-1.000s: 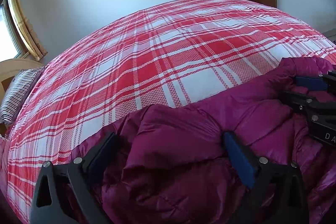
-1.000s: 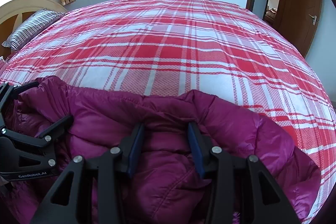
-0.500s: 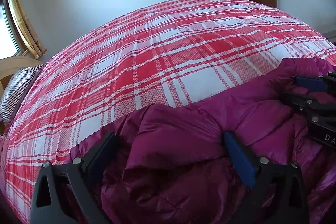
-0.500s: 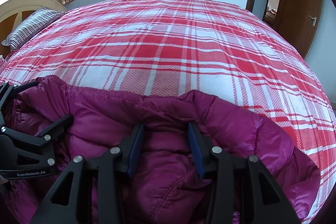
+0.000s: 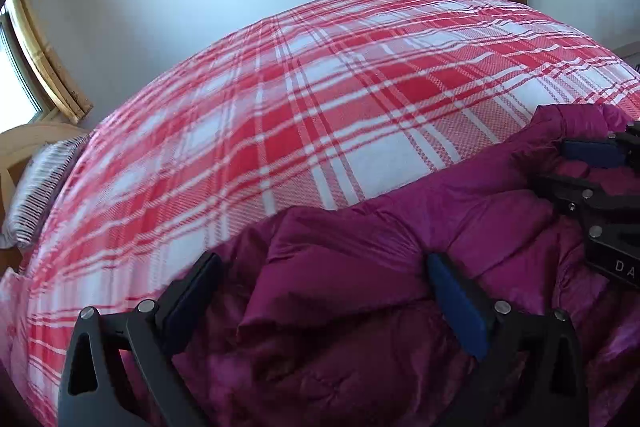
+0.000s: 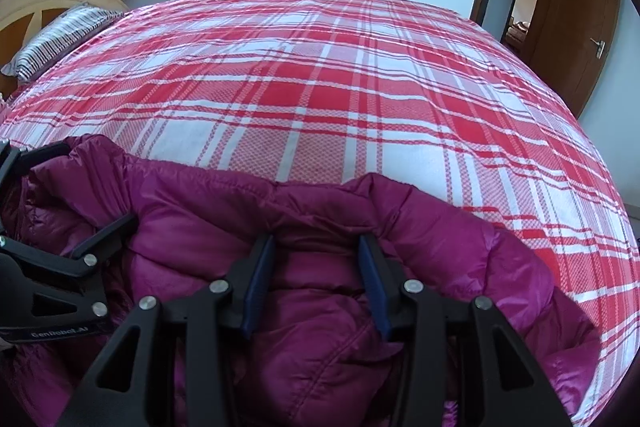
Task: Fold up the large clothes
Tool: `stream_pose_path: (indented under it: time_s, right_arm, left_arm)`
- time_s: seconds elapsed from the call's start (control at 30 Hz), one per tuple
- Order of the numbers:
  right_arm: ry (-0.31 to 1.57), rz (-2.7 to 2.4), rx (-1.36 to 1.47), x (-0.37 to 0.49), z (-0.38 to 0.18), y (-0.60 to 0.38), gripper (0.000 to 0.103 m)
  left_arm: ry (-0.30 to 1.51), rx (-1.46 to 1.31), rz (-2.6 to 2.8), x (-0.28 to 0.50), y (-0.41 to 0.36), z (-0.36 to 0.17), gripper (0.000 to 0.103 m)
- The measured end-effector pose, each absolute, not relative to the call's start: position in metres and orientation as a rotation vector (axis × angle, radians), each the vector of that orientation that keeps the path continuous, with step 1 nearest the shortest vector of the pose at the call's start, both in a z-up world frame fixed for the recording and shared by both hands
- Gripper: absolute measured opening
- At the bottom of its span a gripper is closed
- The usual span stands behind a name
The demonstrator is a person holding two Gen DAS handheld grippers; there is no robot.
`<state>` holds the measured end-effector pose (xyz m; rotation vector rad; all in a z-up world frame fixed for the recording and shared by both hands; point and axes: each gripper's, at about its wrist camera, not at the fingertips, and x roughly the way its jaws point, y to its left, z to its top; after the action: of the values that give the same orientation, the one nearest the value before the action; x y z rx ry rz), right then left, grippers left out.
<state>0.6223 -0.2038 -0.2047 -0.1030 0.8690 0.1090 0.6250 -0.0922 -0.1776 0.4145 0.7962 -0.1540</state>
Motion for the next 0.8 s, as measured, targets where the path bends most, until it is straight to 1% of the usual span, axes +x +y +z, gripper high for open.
stream_pose_path:
  time_s: [0.07,0.13,0.2,0.3,0.37,0.43,0.53,0.63,0.73,0.8]
  right_arm:
    - [0.883,0.159,-0.117,0.62,-0.195,-0.209,0.054]
    - [0.851,0.164,-0.041,0.603,-0.173,-0.23,0.074]
    - [0.799,0.163,0.058,0.577,-0.154,-0.255,0.08]
    - [0.805,0.151,0.174,0.527,-0.138,-0.294,0.081]
    - [0.847,0.163,0.269,0.482,-0.137,-0.319,0.081]
    - [0.885,0.169,0.308,0.445,-0.139,-0.333,0.081]
    - [0.947,0.183,0.291,0.369,-0.149,-0.342,0.081]
    - [0.99,0.161,0.244,0.298,-0.165,-0.343,0.081]
    - [1.027,0.14,0.271,0.242,-0.185,-0.347,0.081]
    - [1.026,0.104,0.258,0.217,-0.194,-0.346,0.081]
  left_arm:
    - [0.717,0.416,-0.143,0.609,-0.086,-0.149,0.102]
    - [0.631,0.374,-0.148,0.585,-0.07,-0.116,0.102]
    - [0.591,0.306,-0.167,0.549,-0.042,-0.089,0.102]
    - [0.575,0.254,-0.178,0.481,0.0,-0.079,0.102]
    - [0.588,0.246,-0.2,0.432,0.021,-0.088,0.102]
    - [0.656,0.244,-0.236,0.374,0.04,-0.108,0.102]
    - [0.726,0.198,-0.285,0.296,0.062,-0.134,0.102]
    - [0.787,0.13,-0.312,0.234,0.076,-0.159,0.102]
    - [0.81,0.11,-0.309,0.194,0.077,-0.179,0.102]
    - [0.837,0.083,-0.308,0.184,0.078,-0.192,0.102]
